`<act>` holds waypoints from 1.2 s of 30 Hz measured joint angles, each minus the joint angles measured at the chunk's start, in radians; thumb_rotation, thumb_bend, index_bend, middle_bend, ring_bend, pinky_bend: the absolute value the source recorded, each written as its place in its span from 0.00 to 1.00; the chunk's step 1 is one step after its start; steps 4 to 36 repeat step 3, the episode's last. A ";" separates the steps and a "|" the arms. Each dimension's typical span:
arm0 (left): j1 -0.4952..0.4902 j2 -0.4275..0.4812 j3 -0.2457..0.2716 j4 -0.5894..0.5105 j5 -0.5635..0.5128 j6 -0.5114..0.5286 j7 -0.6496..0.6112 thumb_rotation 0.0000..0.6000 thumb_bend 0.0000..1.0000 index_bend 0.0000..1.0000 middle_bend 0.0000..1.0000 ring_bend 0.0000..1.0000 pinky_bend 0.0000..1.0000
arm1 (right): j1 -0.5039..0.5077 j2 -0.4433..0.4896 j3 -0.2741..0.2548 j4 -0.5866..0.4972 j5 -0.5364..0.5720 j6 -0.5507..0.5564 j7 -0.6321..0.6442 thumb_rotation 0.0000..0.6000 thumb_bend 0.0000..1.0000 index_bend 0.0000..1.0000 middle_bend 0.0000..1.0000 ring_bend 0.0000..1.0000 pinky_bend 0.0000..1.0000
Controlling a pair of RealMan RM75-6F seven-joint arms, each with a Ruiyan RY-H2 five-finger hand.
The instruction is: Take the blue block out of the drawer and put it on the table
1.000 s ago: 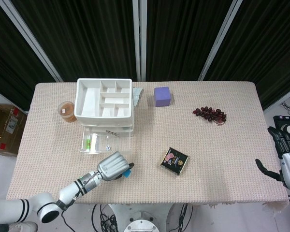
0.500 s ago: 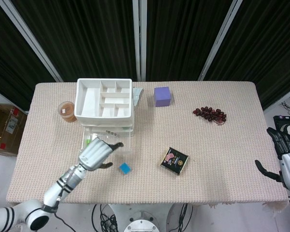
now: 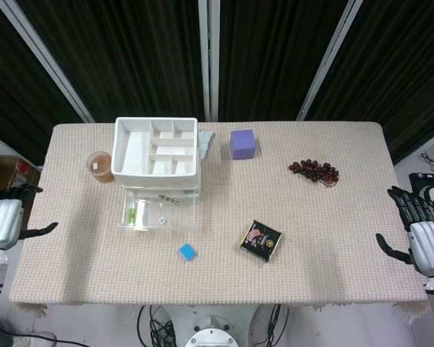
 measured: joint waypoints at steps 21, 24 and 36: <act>0.062 -0.008 0.026 0.005 0.031 0.068 -0.019 0.74 0.07 0.28 0.25 0.26 0.27 | -0.007 -0.021 0.002 0.010 0.005 0.016 -0.005 1.00 0.29 0.00 0.02 0.00 0.00; 0.062 -0.008 0.026 0.005 0.031 0.068 -0.019 0.74 0.07 0.28 0.25 0.26 0.27 | -0.007 -0.021 0.002 0.010 0.005 0.016 -0.005 1.00 0.29 0.00 0.02 0.00 0.00; 0.062 -0.008 0.026 0.005 0.031 0.068 -0.019 0.74 0.07 0.28 0.25 0.26 0.27 | -0.007 -0.021 0.002 0.010 0.005 0.016 -0.005 1.00 0.29 0.00 0.02 0.00 0.00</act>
